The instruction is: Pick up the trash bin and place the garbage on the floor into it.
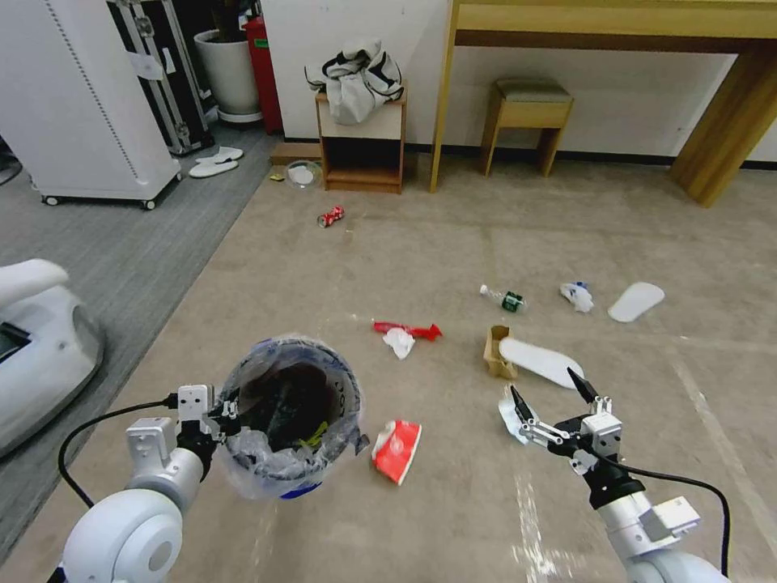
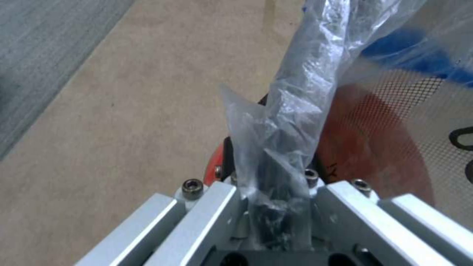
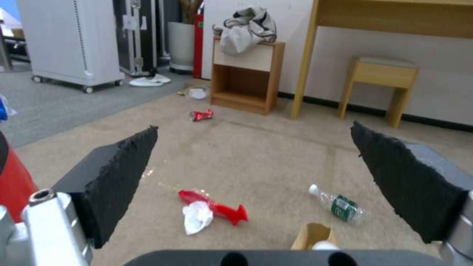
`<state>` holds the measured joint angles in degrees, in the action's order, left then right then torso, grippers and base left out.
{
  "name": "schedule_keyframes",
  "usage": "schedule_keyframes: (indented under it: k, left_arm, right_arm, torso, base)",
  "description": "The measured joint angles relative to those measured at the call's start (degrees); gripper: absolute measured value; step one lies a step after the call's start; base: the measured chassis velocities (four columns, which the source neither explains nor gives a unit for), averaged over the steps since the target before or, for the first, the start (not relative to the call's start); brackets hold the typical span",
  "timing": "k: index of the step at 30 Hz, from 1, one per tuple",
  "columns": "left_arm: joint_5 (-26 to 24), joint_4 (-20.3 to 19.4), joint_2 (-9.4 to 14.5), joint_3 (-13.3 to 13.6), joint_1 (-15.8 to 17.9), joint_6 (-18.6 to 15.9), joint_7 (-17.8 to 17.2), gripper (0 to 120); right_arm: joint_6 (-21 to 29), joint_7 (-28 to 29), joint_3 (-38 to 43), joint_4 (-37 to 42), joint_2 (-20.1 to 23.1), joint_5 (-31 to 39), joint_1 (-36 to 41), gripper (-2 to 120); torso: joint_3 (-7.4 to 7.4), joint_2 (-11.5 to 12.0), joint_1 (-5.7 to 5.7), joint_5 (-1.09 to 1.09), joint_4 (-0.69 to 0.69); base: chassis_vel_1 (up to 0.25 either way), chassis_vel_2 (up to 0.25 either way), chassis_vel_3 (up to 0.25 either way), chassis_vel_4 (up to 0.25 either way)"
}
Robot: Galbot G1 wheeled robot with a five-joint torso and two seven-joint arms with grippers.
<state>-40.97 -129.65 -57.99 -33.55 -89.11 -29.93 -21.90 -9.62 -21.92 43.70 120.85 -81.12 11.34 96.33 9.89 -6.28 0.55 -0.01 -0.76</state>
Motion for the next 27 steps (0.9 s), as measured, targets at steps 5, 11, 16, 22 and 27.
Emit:
schedule_keyframes:
  k: [5, 11, 16, 22, 27]
  left_arm:
    - [0.3, 0.0, 0.0, 0.1, 0.0, 0.1, 0.0, 1]
    - [0.5, 0.1, 0.0, 0.0, 0.0, 0.2, 0.0, 1]
    - [0.9, 0.5, -0.1, 0.0, 0.2, 0.3, 0.0, 1]
    - [1.7, 1.9, 0.1, -0.5, 1.0, 0.3, 0.1, 1]
    - [2.3, 3.0, 0.3, -1.2, 1.3, 0.4, -0.1, 1]
  right_arm:
    - [-0.4, 0.0, 0.1, -0.4, 0.0, 0.0, 0.1, 100]
    - [-1.0, -0.5, 0.1, -1.0, 0.2, -0.1, 0.4, 100]
    - [-1.1, -1.1, -0.1, -1.2, 0.4, -0.2, 1.4, 100]
    - [-0.5, -1.0, -1.7, -3.9, 0.4, -0.9, 1.1, 100]
    - [-0.1, -0.6, -2.7, -6.1, 0.8, -1.0, -0.4, 100]
  torso:
    - [-0.03, 0.0, -0.03, 0.01, 0.0]
    - [-0.04, 0.0, -0.05, 0.01, 0.01]
    - [-0.03, 0.0, -0.04, 0.01, 0.0]
    - [-0.03, 0.0, -0.04, 0.01, 0.0]
    - [-0.02, 0.0, -0.03, 0.01, 0.0]
  base:
    - [-0.033, 0.017, 0.019, -0.027]
    - [0.039, -0.037, -0.028, 0.027]
    - [0.0, 0.0, 0.0, 0.0]
    - [0.0, 0.0, 0.0, 0.0]
    - [0.0, 0.0, 0.0, 0.0]
